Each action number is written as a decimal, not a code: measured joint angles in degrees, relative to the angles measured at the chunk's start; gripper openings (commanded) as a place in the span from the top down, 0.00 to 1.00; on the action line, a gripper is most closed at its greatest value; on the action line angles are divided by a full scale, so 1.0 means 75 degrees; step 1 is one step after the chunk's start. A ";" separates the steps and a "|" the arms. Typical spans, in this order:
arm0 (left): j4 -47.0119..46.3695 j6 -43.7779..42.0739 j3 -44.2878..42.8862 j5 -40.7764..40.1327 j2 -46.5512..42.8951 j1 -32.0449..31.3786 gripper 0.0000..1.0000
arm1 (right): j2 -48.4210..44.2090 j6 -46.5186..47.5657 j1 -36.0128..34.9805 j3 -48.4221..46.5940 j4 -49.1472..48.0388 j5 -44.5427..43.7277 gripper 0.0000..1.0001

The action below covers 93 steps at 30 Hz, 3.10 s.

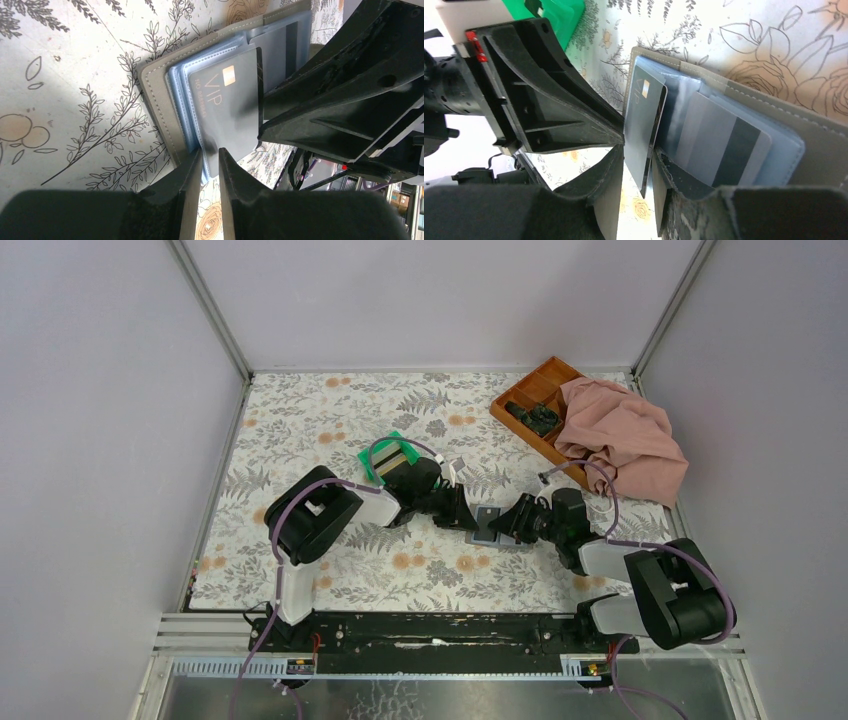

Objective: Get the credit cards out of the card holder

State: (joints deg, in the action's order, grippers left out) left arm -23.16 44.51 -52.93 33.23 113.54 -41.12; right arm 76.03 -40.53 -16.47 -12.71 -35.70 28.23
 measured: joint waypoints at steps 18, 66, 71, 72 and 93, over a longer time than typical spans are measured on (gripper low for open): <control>-0.0015 0.0023 -0.0050 0.0041 0.0050 0.0003 0.74 | 0.0647 -0.0187 -0.0035 -0.0181 -0.0565 0.0405 0.66; -0.0361 0.0341 0.0003 0.0125 0.0184 0.0090 0.76 | -0.2075 0.0962 -0.0006 -0.0385 0.2952 -0.1250 0.96; -0.0364 0.0344 0.0003 0.0128 0.0184 0.0090 0.72 | -0.2075 0.0973 -0.0003 -0.0399 0.3162 -0.1460 1.00; -0.0370 0.0344 0.0003 0.0134 0.0184 0.0090 0.69 | -0.2081 0.0973 -0.0003 -0.0420 0.3214 -0.1501 1.00; 0.0000 -0.0644 0.0991 -0.0391 -0.1696 0.0090 0.30 | -0.4677 0.1661 0.0000 -0.0801 0.4922 -0.1172 1.00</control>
State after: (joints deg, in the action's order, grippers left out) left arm -23.16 39.68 -45.50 30.30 100.82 -40.45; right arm 40.95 -28.08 -16.47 -18.72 1.21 19.44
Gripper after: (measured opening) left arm 0.697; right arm 0.019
